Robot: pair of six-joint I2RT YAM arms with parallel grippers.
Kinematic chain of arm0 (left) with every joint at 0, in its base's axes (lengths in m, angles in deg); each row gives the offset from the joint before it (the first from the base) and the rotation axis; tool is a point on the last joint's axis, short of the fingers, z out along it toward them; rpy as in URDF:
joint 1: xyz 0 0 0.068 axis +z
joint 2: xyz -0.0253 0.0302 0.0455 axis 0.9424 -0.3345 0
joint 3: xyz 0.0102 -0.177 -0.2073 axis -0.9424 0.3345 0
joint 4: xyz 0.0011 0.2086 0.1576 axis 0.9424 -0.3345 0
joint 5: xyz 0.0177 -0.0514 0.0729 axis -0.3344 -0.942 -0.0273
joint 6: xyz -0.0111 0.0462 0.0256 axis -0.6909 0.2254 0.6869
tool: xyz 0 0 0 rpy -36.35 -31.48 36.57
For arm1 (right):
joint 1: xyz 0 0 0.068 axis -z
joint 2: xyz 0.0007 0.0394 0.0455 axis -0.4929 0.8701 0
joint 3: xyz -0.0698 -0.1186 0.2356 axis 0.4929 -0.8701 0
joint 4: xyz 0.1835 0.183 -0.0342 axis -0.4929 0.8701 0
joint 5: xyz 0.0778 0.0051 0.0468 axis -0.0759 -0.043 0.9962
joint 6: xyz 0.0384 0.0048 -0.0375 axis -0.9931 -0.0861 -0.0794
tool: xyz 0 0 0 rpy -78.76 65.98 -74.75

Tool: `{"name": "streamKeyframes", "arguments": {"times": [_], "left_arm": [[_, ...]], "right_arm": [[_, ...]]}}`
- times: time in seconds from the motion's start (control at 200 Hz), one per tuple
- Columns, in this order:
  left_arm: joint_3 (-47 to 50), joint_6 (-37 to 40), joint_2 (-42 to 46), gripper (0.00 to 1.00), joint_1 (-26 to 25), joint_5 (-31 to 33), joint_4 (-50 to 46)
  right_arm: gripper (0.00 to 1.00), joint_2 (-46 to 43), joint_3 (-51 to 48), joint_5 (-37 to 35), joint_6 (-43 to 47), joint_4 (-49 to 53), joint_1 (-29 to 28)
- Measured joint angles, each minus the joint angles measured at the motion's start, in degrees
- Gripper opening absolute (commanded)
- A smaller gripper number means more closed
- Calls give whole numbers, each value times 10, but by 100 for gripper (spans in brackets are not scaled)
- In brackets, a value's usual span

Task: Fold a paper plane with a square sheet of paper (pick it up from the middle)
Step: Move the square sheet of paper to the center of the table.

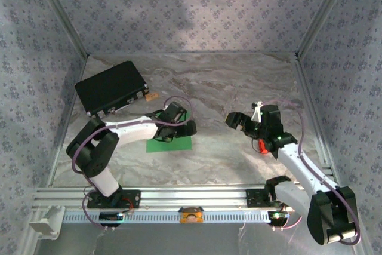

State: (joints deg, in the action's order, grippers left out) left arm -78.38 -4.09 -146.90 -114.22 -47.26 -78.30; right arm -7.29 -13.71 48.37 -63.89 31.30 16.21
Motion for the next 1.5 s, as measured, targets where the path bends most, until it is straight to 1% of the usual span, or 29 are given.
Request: {"name": "streamKeyframes", "arguments": {"times": [0.085, 0.305, 0.575, 0.685, 0.8, 0.919, 1.024, 1.149, 1.309, 1.504], "left_arm": [[-2, 0, 0, 100, 7, 1, -4], [-17, 0, -18, 100, 2, -8, 3], [-34, -9, -38, 99, -46, -24, 35], [-34, -8, -30, 100, -54, -22, 20], [-34, 4, 1, 100, -55, -1, -11], [-34, 24, 47, 100, -43, 16, -28], [-20, 28, 73, 100, -8, 11, -20], [10, 27, 76, 100, 29, -5, -13], [20, 23, 61, 100, 29, -26, -10], [20, 15, 24, 100, 28, -52, 8]], "right_arm": [[99, 7, 0, 2, 0, -2, -3], [99, 8, 0, 1, 0, -5, -6], [99, 8, 0, -26, -10, 3, -6], [99, 7, 0, -27, -15, 2, -5], [99, 7, -4, -18, -19, -12, -5], [99, 8, -10, -4, -25, -28, -6], [99, 15, -10, 3, -28, -38, -10], [99, 34, -9, 8, -28, -43, -23], [99, 50, 5, 4, -27, -40, -52], [99, 56, 17, -1, -27, -35, -61]]}}
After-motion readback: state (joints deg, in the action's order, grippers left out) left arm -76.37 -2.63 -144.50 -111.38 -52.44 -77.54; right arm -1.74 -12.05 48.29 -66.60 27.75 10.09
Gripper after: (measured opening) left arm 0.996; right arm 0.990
